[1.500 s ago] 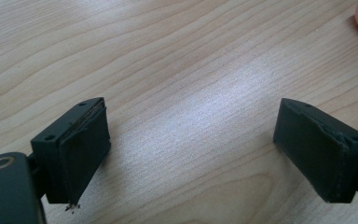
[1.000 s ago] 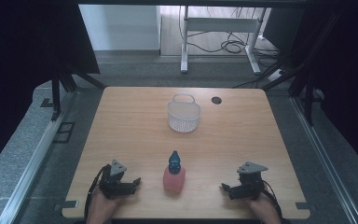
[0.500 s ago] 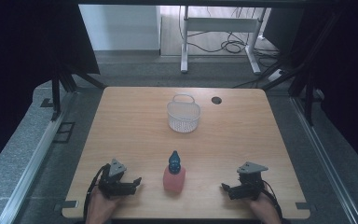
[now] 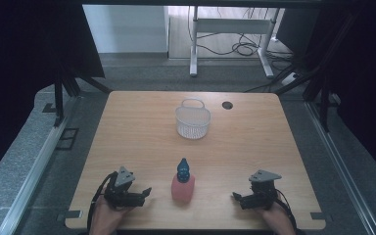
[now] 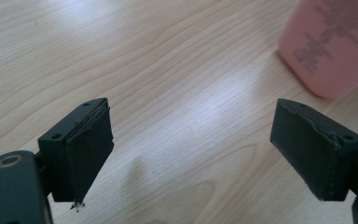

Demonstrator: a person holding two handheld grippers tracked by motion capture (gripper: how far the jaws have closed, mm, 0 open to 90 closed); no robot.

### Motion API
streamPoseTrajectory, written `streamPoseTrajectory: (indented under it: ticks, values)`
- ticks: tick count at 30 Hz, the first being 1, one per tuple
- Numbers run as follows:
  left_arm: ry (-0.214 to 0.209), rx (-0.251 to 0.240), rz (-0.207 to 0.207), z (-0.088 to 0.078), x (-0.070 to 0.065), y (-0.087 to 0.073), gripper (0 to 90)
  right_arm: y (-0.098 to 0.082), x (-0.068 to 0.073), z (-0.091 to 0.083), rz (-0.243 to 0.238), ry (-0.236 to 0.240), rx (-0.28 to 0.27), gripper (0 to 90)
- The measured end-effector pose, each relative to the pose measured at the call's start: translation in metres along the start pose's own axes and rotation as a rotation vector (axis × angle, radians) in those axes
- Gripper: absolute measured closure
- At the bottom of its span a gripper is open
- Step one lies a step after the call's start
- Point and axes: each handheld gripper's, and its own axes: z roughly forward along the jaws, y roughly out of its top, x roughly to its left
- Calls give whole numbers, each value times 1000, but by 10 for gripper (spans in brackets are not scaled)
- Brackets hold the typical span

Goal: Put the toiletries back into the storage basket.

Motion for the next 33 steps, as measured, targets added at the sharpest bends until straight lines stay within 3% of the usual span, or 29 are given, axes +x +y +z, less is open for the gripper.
streamPoseTrajectory:
  ticks: [21, 33]
  values:
    - [-135, -72, 32, -25, -15, 19, 166, 0, 0, 0, 0, 0, 0, 0]
    - [-197, -101, 75, -29, -28, 41, 189, 0, 0, 0, 1, 0, 0, 0]
